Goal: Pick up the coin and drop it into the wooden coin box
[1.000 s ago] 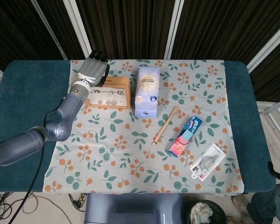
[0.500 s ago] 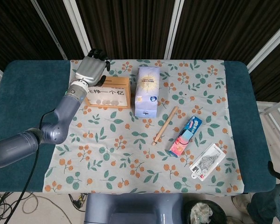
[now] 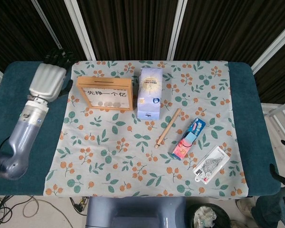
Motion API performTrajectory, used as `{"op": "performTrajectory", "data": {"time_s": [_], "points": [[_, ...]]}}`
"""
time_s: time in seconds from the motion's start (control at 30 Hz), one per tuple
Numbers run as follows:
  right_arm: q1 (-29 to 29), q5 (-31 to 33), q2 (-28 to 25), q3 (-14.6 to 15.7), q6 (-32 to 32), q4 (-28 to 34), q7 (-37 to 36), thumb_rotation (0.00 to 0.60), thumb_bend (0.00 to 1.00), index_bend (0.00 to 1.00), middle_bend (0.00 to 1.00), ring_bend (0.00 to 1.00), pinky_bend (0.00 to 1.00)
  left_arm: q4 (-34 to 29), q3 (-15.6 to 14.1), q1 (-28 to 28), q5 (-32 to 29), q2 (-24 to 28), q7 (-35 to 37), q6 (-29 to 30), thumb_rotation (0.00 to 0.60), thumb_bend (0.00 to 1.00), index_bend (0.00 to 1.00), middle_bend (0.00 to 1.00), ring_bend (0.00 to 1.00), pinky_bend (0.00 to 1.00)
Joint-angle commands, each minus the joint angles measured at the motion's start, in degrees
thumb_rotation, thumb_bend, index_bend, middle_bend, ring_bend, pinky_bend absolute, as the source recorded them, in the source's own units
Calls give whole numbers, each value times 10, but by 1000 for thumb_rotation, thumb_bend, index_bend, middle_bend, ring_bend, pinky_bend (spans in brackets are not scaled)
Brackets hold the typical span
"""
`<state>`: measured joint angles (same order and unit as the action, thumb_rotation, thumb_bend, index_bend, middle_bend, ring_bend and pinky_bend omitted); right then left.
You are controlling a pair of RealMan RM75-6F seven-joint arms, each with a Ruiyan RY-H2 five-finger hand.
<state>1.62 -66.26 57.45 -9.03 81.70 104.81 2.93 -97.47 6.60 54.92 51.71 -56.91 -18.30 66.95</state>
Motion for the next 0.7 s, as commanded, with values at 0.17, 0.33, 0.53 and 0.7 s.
{"op": "performTrajectory", "data": {"time_s": [0.17,0.33,0.53,0.7], "points": [[4,-114,1,24,6,-44,-69,600,440,146,70,10,0,-43,-90,-206,175,1,86,212,600,456,188,57,0,0],[6,-166,5,36,17,-76,-83,600,440,146,70,10,0,-29,-112,-281,210,-20,128,262,600,456,187,27,0,0],[18,-253,14,54,41,-129,-68,600,440,146,70,10,0,14,-136,-333,249,-65,156,254,600,452,172,13,0,0],[22,-287,23,64,54,-156,-65,600,440,146,70,10,0,46,-135,-368,265,-112,185,256,600,446,170,7,0,0]]}}
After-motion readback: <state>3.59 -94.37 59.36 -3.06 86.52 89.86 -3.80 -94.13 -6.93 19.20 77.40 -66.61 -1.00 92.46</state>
